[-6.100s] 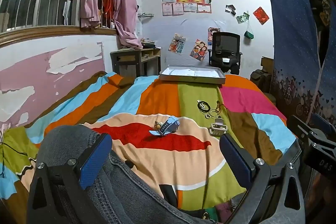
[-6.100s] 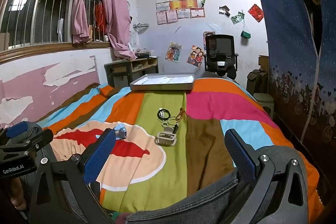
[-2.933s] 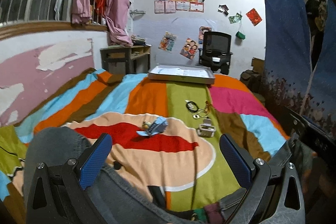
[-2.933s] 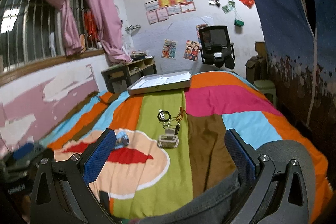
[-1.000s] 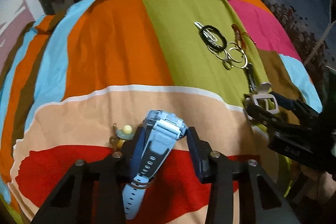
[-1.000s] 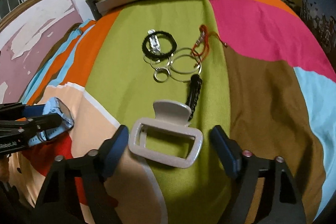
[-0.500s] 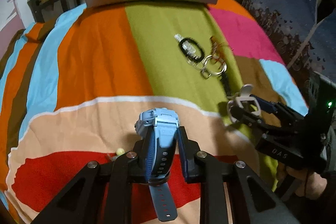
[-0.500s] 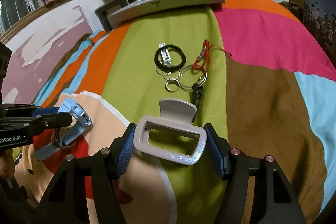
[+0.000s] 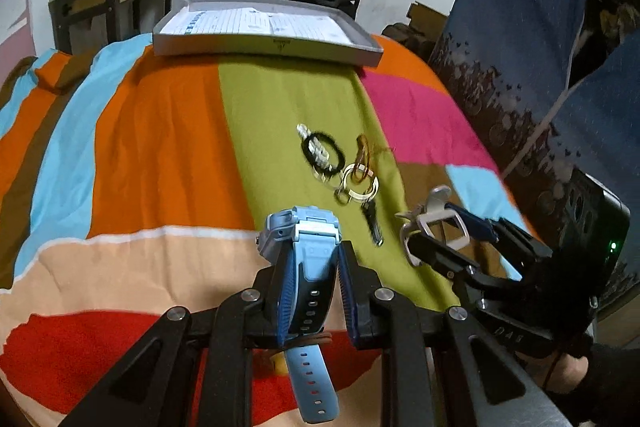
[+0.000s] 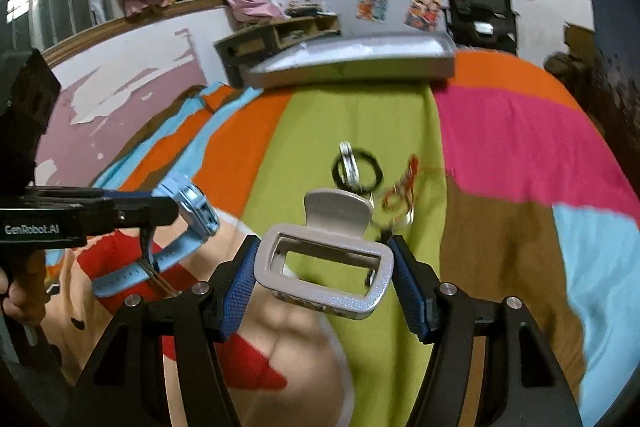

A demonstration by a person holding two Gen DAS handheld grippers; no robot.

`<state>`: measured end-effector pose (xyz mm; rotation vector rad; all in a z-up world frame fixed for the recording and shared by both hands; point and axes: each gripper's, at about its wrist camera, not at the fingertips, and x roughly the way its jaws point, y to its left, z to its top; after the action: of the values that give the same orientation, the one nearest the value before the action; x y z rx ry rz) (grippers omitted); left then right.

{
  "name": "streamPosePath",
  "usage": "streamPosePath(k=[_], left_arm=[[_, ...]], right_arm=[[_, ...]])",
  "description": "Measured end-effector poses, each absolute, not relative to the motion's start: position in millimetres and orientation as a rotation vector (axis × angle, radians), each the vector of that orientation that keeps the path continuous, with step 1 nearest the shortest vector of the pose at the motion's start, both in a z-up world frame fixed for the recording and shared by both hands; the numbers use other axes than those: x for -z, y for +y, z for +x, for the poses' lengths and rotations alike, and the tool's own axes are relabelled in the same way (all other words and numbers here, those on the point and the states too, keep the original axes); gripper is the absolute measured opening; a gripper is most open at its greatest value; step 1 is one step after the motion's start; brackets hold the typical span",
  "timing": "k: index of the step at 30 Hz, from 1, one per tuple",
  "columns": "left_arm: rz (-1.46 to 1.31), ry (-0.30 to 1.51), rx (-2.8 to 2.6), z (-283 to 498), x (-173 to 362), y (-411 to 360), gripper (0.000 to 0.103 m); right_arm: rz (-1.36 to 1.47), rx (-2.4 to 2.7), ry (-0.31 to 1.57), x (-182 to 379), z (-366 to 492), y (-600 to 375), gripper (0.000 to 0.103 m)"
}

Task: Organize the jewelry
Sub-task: 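Carry the watch with the left tool into the tray while the right tool releases the buckle there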

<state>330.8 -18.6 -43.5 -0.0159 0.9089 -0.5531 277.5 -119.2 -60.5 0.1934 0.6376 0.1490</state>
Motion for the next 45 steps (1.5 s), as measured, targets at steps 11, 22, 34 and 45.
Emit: streamPosePath(k=[11, 22, 34, 45], left_arm=[[-0.146, 0.703, 0.614, 459, -28, -38, 0.020], [-0.098, 0.912, 0.600, 532, 47, -59, 0.020], [-0.143, 0.611, 0.672, 505, 12, -48, 0.020], [-0.140, 0.495, 0.665, 510, -18, -57, 0.020]], right_arm=[[0.114, -0.191, 0.486, -31, 401, -183, 0.059], [0.140, -0.160, 0.472, -31, 470, -206, 0.059], [0.103, -0.150, 0.462, -19, 469, -199, 0.059], [0.044, -0.131, 0.396, -46, 479, -191, 0.059]])
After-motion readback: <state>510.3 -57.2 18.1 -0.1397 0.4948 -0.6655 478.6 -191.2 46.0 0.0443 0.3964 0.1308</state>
